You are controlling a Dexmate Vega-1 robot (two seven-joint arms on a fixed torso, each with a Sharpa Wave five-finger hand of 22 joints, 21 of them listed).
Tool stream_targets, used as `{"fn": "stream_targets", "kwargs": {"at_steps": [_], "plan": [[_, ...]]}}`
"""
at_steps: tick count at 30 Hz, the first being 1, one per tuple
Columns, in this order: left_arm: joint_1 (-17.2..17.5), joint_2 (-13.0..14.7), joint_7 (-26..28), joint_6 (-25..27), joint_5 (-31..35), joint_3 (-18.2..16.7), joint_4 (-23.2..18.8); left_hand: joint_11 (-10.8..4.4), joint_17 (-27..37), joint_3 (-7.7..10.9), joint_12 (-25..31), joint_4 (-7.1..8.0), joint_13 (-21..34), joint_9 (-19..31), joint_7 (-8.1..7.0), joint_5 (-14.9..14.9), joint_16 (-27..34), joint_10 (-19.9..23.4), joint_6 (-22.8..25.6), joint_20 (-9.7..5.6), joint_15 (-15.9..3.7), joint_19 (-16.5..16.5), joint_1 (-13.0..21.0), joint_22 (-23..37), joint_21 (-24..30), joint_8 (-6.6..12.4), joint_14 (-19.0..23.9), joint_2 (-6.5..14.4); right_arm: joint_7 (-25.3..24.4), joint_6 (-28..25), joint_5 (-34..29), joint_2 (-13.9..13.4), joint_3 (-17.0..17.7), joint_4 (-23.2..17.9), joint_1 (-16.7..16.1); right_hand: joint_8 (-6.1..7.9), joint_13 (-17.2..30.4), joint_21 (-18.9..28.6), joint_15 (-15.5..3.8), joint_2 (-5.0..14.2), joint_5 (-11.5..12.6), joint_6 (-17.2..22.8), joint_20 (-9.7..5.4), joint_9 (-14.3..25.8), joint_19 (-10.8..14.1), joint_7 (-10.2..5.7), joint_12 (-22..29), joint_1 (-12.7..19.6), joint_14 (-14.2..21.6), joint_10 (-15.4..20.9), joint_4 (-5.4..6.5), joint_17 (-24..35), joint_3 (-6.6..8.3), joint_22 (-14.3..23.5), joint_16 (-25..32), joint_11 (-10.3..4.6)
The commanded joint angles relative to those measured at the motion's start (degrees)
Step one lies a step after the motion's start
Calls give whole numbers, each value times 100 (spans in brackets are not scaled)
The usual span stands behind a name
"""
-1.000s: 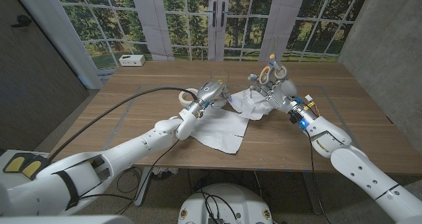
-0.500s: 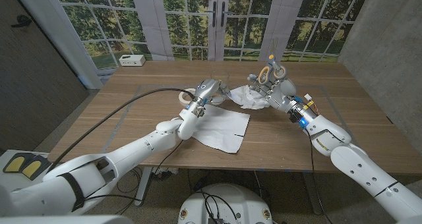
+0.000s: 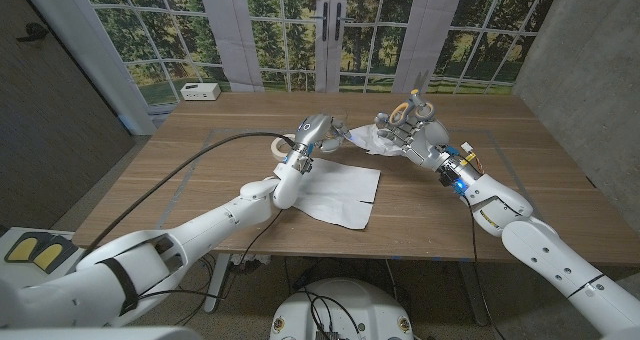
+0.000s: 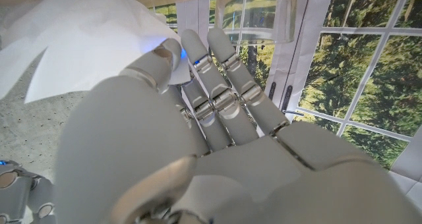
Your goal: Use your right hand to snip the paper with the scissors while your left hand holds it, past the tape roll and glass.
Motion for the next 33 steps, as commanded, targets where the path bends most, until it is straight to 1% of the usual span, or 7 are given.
{"fn": "stream_targets", "kwargs": {"at_steps": [1, 2, 8, 16, 18, 22, 33], "plan": [[-91, -143, 250, -113, -127, 3, 187, -138, 11, 44, -4, -3, 316, 24, -23, -7, 33, 206, 39, -142, 6, -1, -7, -2, 49, -3, 63, -46, -72, 33, -76, -59, 35, -109, -108, -105, 12, -25, -129, -9, -8, 179, 62, -149, 9, -13, 31, -30, -3, 14, -11, 6, -31, 19, -30, -57], [-92, -127, 246, -98, -113, 7, 168, -138, 11, 46, -3, -1, 318, 22, -16, -7, 32, 210, 37, -141, 7, -2, -9, -3, 55, -7, 63, -46, -73, 35, -75, -58, 34, -116, -113, -113, 10, -40, -136, -6, -4, 402, 74, -242, 15, -25, 49, -6, 7, 36, -24, 1, -26, 19, -35, -32], [-66, -63, 252, -47, -64, 25, 86, -138, 11, 53, -12, 4, 309, 19, -17, -8, 32, 214, 35, -137, 6, -18, -16, -11, 84, -23, 64, -52, -90, 43, -106, -70, 22, -136, -110, -116, 6, -66, -199, 21, 13, 701, 80, -393, 29, -95, 77, 113, 52, 117, -81, -6, 18, 21, -32, -56], [11, 49, 258, 7, 9, 24, -64, -139, 10, 68, -21, 8, 302, 10, -27, -9, 29, 228, 40, -132, 6, -46, -23, -24, 136, -51, 60, -60, -169, 15, -133, -95, 2, -191, -115, 75, 2, -81, -272, 41, 31, 832, 84, -224, 76, -164, 121, 270, 138, 299, -152, -6, 77, 25, -10, -144], [29, 64, 275, 11, 20, 17, -90, -139, 11, 70, -29, 8, 295, 10, -28, -9, 29, 223, 56, -132, 5, -50, -24, -26, 143, -49, 61, -61, -204, 7, -143, -103, 0, -214, -120, 140, 3, -84, -283, 105, 52, 843, 83, -150, 77, -175, 119, 390, 150, 314, -197, -2, 141, 28, -3, -151], [50, 94, 273, 26, 48, 10, -137, -142, 10, 76, -33, 9, 291, 15, -29, -9, 29, 226, 53, -131, 6, -61, -25, -31, 162, -56, 60, -62, -246, 21, -160, -107, 5, -246, -131, 447, 4, -70, -359, 334, 104, 916, 59, 174, 100, -228, 129, 1005, 196, 423, -410, 34, 441, 43, 39, -213], [101, 157, 265, 70, 135, 4, -252, -141, 11, 87, -45, 12, 282, 51, -47, -8, 30, 228, 45, -128, 6, -85, -36, -41, 202, -53, 63, -67, -288, 101, -237, -150, 38, -323, -205, 634, 7, 3, -425, 492, 56, 1037, 17, 244, 96, -232, 122, 1961, 209, 488, -560, 128, 866, 58, 133, -330]]}}
